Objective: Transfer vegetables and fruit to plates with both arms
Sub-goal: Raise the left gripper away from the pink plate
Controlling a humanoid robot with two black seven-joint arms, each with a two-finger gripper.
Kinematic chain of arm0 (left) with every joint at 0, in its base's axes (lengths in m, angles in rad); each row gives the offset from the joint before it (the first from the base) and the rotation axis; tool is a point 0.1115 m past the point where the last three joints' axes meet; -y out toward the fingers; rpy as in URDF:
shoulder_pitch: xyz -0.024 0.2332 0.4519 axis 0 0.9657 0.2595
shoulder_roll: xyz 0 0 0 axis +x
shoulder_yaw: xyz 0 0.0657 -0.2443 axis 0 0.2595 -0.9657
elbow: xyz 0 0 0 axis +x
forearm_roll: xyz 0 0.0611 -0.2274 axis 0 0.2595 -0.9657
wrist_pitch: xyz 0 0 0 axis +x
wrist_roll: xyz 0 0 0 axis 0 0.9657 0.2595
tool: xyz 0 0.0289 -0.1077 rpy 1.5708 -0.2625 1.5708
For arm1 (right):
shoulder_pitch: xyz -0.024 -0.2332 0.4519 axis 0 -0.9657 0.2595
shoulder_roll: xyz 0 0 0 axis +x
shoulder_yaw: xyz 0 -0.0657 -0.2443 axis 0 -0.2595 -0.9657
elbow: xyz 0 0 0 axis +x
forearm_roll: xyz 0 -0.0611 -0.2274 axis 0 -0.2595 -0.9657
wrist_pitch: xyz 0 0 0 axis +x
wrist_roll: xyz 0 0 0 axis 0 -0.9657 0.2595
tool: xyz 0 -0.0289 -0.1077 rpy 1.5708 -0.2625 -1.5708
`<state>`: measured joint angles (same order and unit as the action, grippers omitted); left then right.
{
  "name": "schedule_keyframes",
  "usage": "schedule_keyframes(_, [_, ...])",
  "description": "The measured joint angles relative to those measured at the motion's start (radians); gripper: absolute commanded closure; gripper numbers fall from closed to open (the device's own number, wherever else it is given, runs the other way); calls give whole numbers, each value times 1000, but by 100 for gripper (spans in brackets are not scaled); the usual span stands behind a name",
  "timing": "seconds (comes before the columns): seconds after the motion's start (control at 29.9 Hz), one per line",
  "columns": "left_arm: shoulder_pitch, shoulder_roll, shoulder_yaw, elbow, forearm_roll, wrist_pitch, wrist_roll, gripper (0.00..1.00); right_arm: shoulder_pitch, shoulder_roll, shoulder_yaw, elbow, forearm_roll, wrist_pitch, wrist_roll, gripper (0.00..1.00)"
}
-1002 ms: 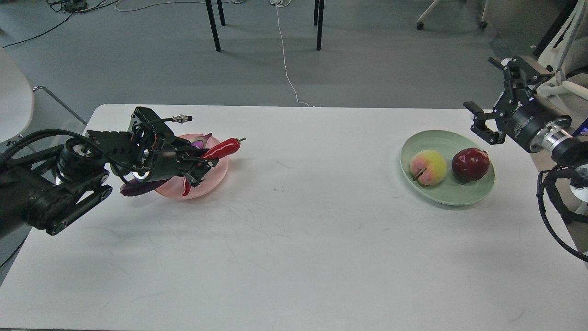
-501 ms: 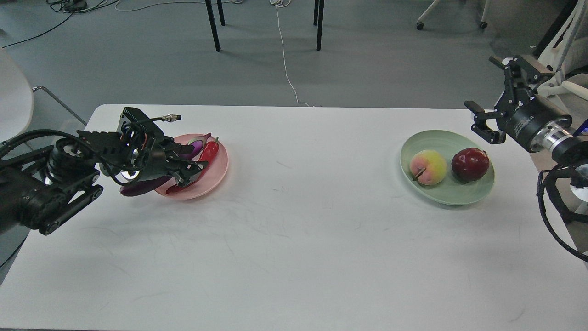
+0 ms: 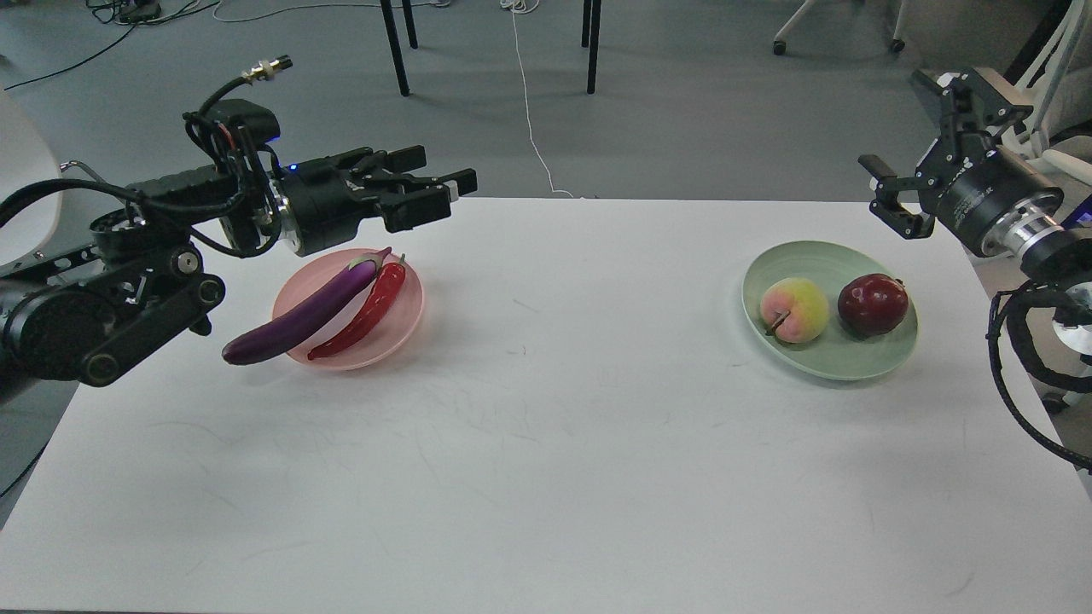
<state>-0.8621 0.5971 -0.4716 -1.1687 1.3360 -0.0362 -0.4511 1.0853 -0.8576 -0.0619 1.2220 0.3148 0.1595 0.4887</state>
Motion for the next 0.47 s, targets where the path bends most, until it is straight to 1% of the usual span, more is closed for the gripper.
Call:
schedule_keyframes(0.03, [17,-7,-7,-7,-110,31,-2,2,-4,12,1,-1,0,0,0,2])
schedule_keyframes(0.1, [58,-25,-38,-13,-315,65,-3,2,-18,36,3,-6,0,0,0,2])
schedule_keyframes(0.2, [178,-64,-148,-15,-603,77,-2,2,-55,66,7,-8,0,0,0,1])
schedule_keyframes(0.23, [228,-79,-196,-14,-647,75,1,2,-68,76,8,-8,0,0,0,2])
schedule_keyframes(0.3, [314,-106,-278,-9,-680,53,7,2,-93,98,12,-9,0,1,0,2])
schedule_keyframes(0.37, [381,-134,-340,-4,-692,6,24,2,-115,114,21,-10,0,2,0,2])
schedule_keyframes(0.47, [443,-177,-413,0,-698,-77,83,2,-140,132,44,-11,0,2,0,2])
